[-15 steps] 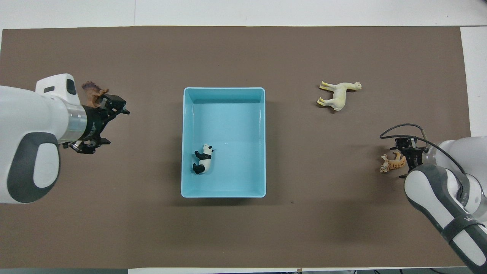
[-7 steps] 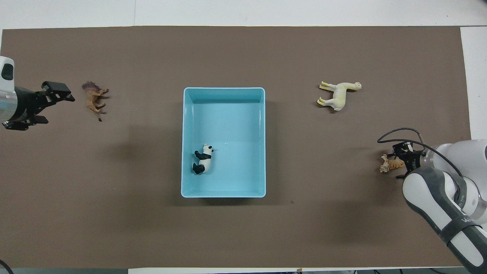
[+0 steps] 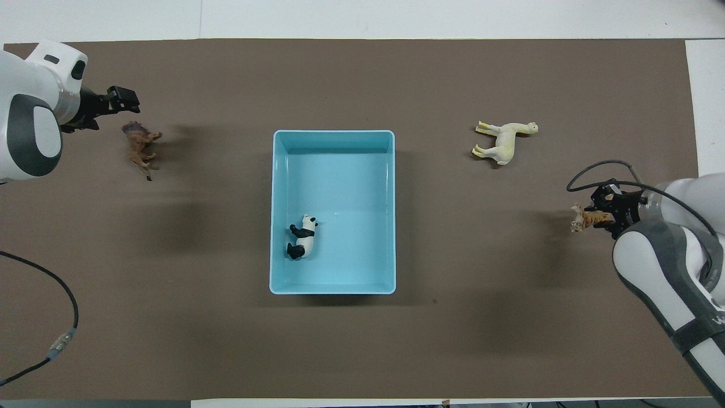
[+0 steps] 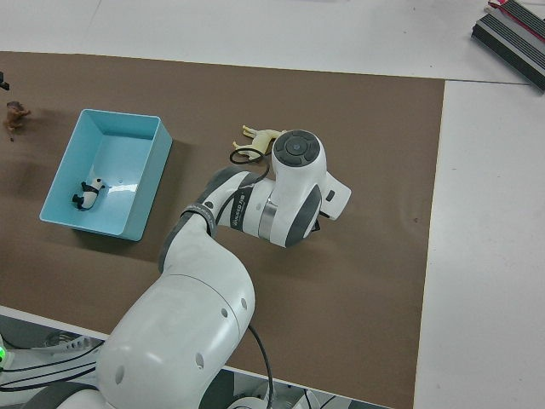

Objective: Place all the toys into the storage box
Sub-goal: 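Drop the deer into the box while the left gripper grasps the horse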

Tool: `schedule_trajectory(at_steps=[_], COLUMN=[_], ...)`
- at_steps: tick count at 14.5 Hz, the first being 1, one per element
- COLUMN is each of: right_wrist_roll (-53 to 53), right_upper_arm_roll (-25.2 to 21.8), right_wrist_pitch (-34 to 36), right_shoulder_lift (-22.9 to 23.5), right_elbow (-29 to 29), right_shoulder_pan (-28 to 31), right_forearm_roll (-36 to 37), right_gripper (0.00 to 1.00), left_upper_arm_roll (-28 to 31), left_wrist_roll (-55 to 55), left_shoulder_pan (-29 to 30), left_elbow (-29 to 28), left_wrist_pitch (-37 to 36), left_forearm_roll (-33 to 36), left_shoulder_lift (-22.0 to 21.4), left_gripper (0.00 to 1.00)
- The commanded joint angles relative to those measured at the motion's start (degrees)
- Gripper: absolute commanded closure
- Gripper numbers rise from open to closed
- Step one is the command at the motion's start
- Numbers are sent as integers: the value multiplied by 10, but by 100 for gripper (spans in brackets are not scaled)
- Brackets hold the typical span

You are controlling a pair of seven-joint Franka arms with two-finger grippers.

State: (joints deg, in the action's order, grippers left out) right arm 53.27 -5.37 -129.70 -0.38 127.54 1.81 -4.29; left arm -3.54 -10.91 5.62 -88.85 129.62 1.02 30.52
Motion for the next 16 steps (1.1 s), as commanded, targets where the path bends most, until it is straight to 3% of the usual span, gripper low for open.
schedule_trajectory(at_steps=[1,4,10,11,13,14,15,16], right_wrist_roll=[32,124,252,277,307,307,307,305], right_upper_arm_roll=[4,4,4,4,4,4,4,4], right_wrist_pitch=[83,97,31,7,-5,-3,3,12], right_shoulder_lift=[45,82,110,130,169,169,169,168], right_elbow=[-139,-233,-274,-285,-325,-326,-326,-323], right_shoulder_pan=[-52,-151,-349,-383,-419,-419,-420,-422], right_forearm_roll=[-12,-24,-42,-44,-45,-44,-35,-32], right_gripper=[100,100,100,100,100,70,31,0], left_upper_arm_roll=[6,6,7,7,9,10,10,10], left_wrist_roll=[82,95,90,89,89,89,89,84], left_shoulder_pan=[-8,-8,-5,-3,-1,1,1,0], left_elbow=[3,-39,-136,-134,-122,-113,-95,-78], left_wrist_pitch=[5,15,75,70,56,41,21,-3], left_forearm_roll=[9,9,7,6,3,1,0,-1], left_shoulder_lift=[15,6,-23,-24,-24,-23,-22,-21], left_gripper=[0,0,0,11,68,96,100,100])
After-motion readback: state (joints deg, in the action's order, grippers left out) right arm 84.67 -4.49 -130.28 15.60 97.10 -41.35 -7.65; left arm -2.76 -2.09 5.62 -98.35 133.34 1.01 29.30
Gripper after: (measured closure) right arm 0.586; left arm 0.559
